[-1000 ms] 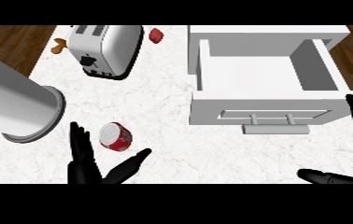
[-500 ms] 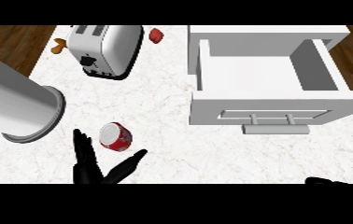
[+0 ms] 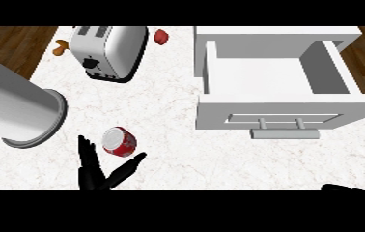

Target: Pick up the can, place it into the drawer and close the drawer

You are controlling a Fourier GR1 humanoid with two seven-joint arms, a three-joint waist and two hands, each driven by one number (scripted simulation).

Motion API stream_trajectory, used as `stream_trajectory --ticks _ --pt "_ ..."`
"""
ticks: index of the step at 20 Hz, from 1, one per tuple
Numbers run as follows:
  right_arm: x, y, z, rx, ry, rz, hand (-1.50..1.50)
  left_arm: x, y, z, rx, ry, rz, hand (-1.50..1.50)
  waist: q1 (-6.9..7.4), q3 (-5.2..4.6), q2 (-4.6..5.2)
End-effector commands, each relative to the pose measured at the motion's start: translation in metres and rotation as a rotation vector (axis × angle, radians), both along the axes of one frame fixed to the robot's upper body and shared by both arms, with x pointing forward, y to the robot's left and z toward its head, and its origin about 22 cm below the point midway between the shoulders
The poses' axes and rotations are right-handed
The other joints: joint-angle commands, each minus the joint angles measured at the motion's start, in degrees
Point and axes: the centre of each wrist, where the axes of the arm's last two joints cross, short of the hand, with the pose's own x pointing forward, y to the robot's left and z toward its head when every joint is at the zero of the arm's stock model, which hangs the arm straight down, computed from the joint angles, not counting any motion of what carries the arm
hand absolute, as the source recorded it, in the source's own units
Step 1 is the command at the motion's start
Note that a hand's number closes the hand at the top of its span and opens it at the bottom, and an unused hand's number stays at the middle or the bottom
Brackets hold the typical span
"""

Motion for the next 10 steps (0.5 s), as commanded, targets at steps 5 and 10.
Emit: stream_trajectory --ticks 5,10 --pt "0.006 0.019 0.012 -0.008 0.0 -0.016 -1.5 0.013 0.015 -0.022 -0.023 0.004 0.03 -1.5 0.12 0.03 0.02" --pt "-0.002 -0.002 0.005 -0.013 -0.011 0.005 -1.5 0.014 0.016 -0.039 -0.005 -0.007 0.007 -1.5 -0.02 0.04 0.0"
